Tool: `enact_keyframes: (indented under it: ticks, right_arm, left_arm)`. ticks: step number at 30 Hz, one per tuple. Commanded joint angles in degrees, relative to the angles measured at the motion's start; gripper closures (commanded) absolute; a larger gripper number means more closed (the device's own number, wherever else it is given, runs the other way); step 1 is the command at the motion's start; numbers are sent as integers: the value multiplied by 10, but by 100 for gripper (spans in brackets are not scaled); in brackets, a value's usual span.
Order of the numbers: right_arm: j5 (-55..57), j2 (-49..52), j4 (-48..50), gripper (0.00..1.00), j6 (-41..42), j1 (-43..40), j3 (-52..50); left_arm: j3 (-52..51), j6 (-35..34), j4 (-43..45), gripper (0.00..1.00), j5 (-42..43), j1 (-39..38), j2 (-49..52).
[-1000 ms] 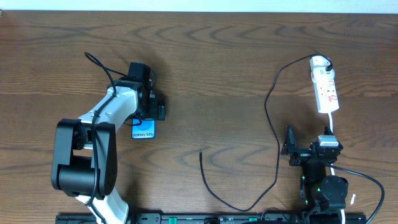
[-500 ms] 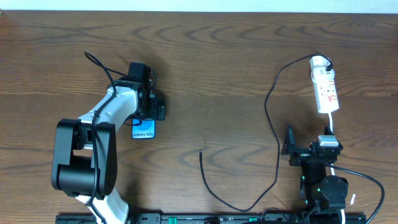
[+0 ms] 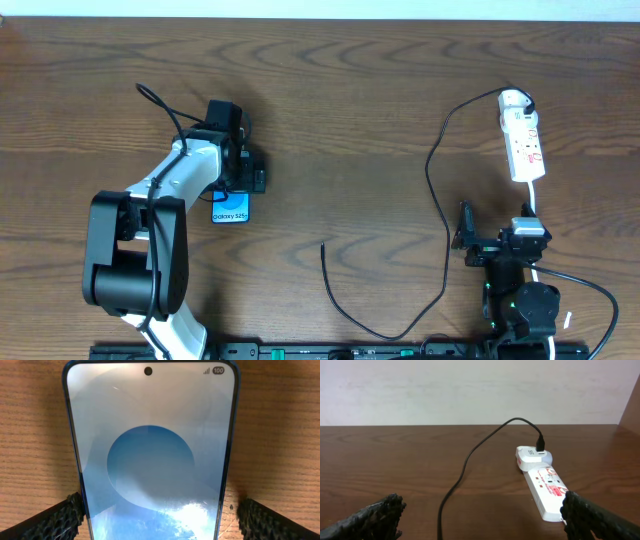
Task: Plug charger to phone and switch on socket
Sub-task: 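Close the left gripper on the phone's sides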
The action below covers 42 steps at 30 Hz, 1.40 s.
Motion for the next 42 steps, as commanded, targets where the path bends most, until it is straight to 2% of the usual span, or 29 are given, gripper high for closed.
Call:
enact_keyframes:
  ticks: [1, 25, 42]
  right_arm:
    - [3, -5, -2, 1, -10, 5, -1]
    - [3, -5, -2, 1, -11, 5, -1]
    - [3, -5, -2, 1, -10, 5, -1]
  left_arm:
    - [-7, -5, -1, 2, -8, 0, 8]
    - [-7, -5, -1, 18, -8, 0, 8]
    - [-7, -5, -1, 25, -8, 0, 8]
